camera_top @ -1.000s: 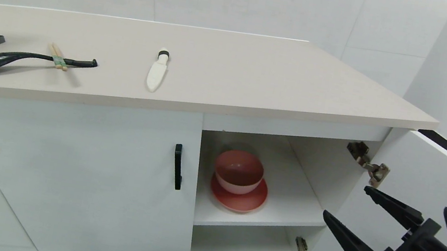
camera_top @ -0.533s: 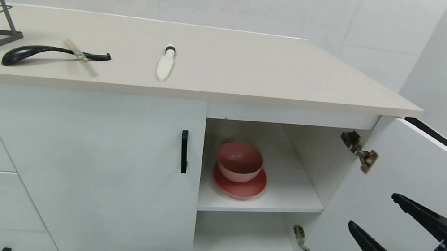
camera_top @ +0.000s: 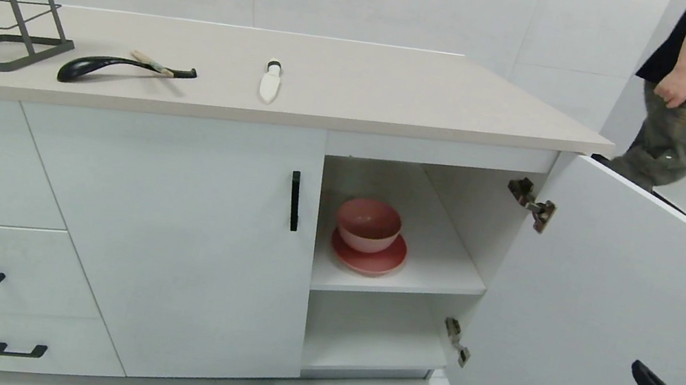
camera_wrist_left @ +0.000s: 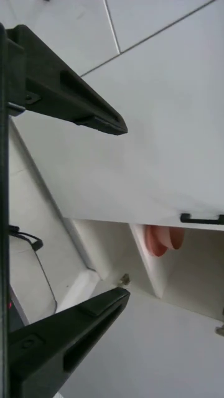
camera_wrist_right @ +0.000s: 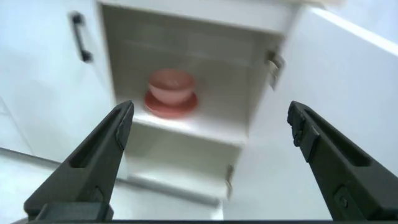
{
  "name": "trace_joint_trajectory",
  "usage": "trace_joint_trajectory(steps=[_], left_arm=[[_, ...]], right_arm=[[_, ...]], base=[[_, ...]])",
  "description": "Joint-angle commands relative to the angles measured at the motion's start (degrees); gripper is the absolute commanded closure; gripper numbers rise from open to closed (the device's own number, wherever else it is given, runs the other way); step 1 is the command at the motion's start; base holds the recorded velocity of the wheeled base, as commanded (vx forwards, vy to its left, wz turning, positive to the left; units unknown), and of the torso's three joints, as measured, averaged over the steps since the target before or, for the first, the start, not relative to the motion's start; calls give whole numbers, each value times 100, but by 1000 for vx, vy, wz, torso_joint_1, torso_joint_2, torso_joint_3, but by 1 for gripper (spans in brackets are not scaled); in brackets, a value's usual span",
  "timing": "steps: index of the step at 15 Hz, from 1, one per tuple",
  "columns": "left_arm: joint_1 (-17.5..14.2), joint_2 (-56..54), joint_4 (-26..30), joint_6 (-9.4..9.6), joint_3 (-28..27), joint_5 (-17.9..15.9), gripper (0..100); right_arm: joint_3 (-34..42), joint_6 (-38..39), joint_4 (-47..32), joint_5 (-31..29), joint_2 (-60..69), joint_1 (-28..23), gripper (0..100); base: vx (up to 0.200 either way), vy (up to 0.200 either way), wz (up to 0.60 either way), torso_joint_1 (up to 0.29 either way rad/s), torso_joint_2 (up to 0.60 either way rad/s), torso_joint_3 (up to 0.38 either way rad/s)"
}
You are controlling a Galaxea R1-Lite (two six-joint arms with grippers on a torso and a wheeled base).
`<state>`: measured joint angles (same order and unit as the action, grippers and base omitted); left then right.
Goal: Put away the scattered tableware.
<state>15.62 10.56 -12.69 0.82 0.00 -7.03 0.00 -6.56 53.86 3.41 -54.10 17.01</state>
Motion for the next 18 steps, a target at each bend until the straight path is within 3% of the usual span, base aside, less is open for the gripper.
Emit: trace_joint_trajectory(steps=[1,2,4,6,12,15,17,18], left_arm=[[-199,-493,135,-3,0,0,0],[-208,-502,118,-3,0,0,0],[-261,-502,109,-29,0,0,0],[-393,-493,109,-108,0,0,0],[-1430,-625,153,-82,0,-9,0],[-1614,-669,214,-82,0,0,0],[-1685,-757,417,156,0,141,0],[-1685,-757,566,367,0,308,0]], right_arm=[[-35,5,-1070,133,1578,-602,0],[-88,5,-1378,221,1824,-672,0],[-606,14,-2925,590,2642,-839,0],[-861,5,-3663,625,3055,-848,0],[-896,41,-3900,617,3477,-1569,0],[-888,85,-3892,608,3740,-1701,0],[-888,93,-3892,617,4162,-2122,0],[-861,155,-3892,625,4347,-2175,0]], base=[[0,0,0,0,0,0],[0,0,0,0,0,0],[0,0,0,0,0,0],[0,0,0,0,0,0],[0,0,0,0,0,0],[0,0,0,0,0,0],[0,0,0,0,0,0],[0,0,0,0,0,0]])
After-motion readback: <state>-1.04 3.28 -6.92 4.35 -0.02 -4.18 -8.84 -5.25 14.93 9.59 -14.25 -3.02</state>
